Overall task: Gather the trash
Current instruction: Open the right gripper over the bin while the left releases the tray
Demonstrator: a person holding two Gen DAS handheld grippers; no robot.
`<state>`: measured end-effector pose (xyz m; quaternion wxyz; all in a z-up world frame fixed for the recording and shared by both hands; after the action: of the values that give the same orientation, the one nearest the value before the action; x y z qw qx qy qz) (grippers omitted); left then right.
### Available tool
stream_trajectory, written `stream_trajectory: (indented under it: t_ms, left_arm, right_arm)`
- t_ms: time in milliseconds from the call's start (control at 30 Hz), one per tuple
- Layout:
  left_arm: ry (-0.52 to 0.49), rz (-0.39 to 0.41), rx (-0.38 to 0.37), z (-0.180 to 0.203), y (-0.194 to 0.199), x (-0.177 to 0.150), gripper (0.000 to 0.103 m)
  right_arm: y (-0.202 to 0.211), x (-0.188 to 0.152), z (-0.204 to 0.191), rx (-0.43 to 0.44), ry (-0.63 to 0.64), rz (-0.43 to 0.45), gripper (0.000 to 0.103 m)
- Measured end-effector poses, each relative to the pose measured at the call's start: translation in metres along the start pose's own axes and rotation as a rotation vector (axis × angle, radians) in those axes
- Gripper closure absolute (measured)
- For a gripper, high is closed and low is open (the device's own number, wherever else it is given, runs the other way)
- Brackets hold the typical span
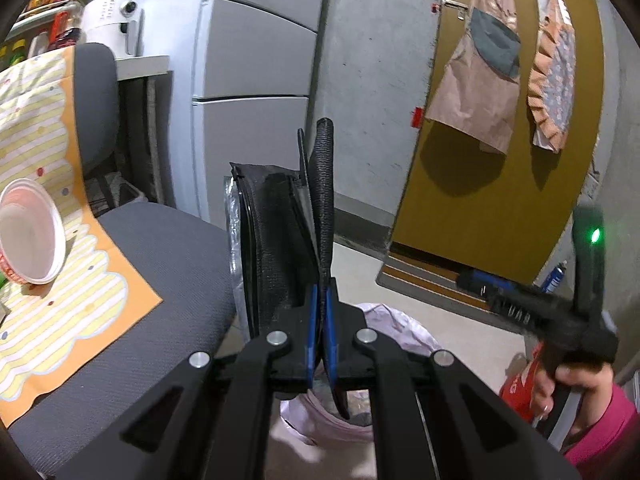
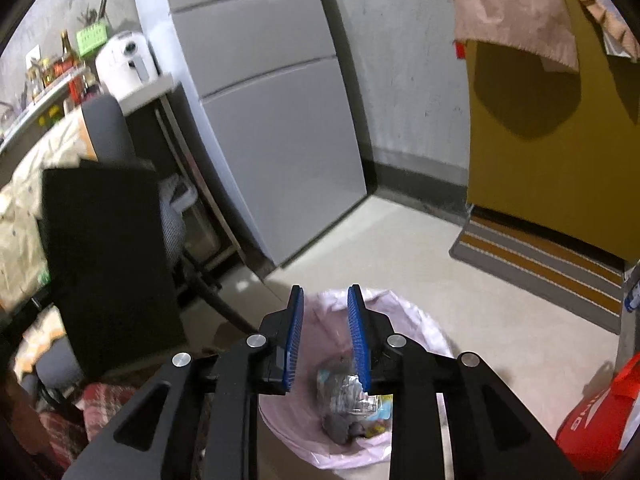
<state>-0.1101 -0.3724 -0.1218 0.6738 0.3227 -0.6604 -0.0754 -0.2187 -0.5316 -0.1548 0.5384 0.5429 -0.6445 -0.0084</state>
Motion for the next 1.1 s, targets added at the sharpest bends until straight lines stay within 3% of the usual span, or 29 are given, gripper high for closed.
stream_trajectory:
  t_ms: [167,467,533,567,633,667,800,1100]
  left_arm:
    - [-0.051,-0.002,-0.051,0.022,-0.009,0.002,0.100]
    - [-0.142,-0.050,-0.156,0.067,-0.046,0.003,0.100]
    - [-0.156,-0.081,-0.172,0.072,-0.057,-0.001,0.094]
    - [-0.161,-0.095,-0.164,0.073,-0.063,-0.002,0.088]
    - [-0.162,-0.105,-0.148,0.070,-0.071,-0.004,0.064]
    - [-0.156,-0.111,-0.144,0.068,-0.074,-0.005,0.062]
    - [-0.133,-0.115,-0.107,0.050,-0.070,-0.011,0.062]
    - [-0.044,-0.092,0.080,-0.024,-0.025,-0.021,0.062]
  right_arm:
    - [0.024,0.022,-0.008,0.043,-0.019,0.081,0.077]
    - [0.034,0.036,-0.001,0.065,-0.049,0.118,0.077]
    - [0.032,0.038,0.004,0.059,-0.063,0.117,0.077]
    - [0.032,0.039,0.005,0.057,-0.068,0.114,0.077]
    - [0.030,0.039,0.009,0.050,-0.076,0.110,0.077]
    - [0.030,0.039,0.010,0.047,-0.079,0.108,0.077]
    - [0.028,0.037,0.007,0.048,-0.078,0.102,0.076]
    - [0.026,0.028,-0.024,0.056,-0.018,0.065,0.074]
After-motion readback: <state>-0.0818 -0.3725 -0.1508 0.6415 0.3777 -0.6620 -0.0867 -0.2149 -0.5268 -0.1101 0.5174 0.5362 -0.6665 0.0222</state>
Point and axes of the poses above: each gripper's, at about its wrist camera, not at the fingertips, and y roughly against the way its jaws point, z to its right, x to its top, the point moved 10 cm from there along -y, roughly the way its jaws point, and after that the axes turned 13 degrees about -y, right-handed, at the moved point
